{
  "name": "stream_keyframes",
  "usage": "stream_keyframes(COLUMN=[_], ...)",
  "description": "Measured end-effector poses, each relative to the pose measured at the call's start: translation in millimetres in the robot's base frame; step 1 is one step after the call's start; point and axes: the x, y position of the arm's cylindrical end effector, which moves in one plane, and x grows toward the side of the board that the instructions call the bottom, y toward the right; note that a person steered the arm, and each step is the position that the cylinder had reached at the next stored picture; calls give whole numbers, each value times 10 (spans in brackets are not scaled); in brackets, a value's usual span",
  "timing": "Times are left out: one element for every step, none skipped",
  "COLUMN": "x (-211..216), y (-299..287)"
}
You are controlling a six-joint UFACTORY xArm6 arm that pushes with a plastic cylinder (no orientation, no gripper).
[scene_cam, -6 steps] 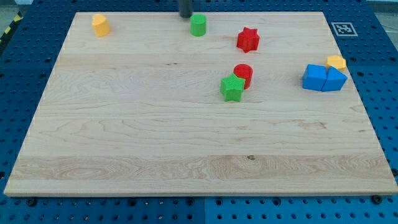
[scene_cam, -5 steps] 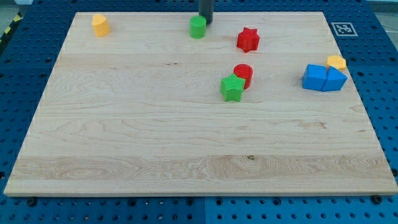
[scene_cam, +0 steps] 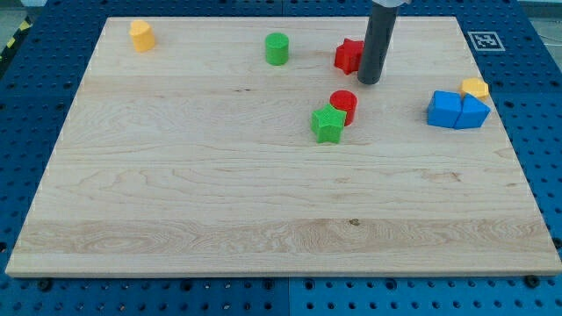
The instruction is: Move red star to the top right of the green circle
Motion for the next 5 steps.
stream_keyframes(x=[-179, -528, -458, -334, -619], y=[-238, -485, -278, 183, 249])
